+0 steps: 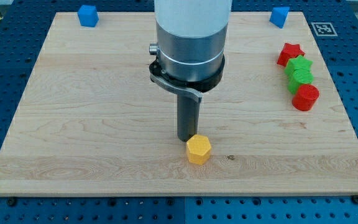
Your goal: Point at the red star
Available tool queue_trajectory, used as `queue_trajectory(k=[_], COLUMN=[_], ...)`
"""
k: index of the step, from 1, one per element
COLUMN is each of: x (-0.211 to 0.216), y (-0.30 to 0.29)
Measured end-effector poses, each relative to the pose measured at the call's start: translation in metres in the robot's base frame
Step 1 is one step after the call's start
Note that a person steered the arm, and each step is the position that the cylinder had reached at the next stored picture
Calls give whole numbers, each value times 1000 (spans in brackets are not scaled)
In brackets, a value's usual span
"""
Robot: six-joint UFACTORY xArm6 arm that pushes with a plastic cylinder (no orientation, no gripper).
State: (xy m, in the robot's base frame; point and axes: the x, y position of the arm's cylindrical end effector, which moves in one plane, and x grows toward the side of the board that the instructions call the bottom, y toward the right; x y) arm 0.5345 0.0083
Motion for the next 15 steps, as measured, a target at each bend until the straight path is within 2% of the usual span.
queue_trajectory(k=[3,5,7,10,13,15], x=[-19,25,29,-161,-253,-240], y=[32,113,117,101,145,206])
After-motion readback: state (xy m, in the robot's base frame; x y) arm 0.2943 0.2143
